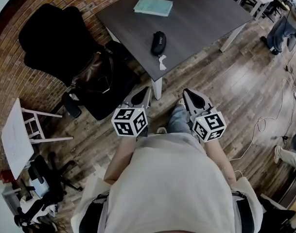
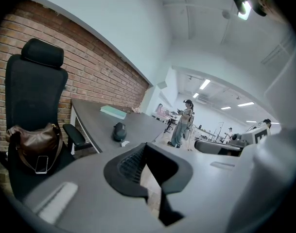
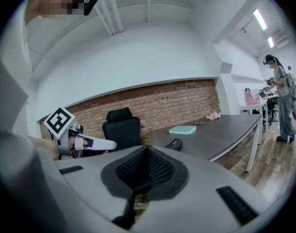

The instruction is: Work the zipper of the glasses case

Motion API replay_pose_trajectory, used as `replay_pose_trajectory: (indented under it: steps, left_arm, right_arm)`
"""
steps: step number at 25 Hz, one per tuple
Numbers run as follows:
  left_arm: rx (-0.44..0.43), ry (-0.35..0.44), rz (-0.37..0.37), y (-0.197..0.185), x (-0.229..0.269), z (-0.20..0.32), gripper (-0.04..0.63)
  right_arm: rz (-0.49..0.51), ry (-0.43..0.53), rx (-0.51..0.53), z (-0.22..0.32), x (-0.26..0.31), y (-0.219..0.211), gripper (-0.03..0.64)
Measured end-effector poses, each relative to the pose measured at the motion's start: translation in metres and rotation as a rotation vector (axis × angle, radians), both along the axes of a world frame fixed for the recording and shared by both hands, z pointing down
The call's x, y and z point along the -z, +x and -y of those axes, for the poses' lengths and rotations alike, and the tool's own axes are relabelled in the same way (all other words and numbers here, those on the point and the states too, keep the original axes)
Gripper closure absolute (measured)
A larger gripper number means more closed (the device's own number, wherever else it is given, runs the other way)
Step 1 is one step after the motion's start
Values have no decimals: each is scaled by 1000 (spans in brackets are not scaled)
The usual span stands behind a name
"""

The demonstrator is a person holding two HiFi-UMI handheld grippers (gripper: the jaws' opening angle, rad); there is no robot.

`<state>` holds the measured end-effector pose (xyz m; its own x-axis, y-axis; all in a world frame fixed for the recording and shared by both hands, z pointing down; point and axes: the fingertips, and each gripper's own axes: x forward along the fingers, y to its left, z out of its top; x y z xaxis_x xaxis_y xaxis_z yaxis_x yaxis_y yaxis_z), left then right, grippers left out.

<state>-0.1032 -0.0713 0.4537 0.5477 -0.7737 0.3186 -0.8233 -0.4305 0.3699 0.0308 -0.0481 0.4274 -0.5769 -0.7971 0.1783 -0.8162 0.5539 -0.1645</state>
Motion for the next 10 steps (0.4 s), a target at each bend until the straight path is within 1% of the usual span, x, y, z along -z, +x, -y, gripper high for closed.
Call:
replay_pose_trajectory:
  steps: [10]
  left_arm:
    - [-7,-2,9,3,-3,12,584]
  right_arm:
    - [13,5,12,10,2,-2,615]
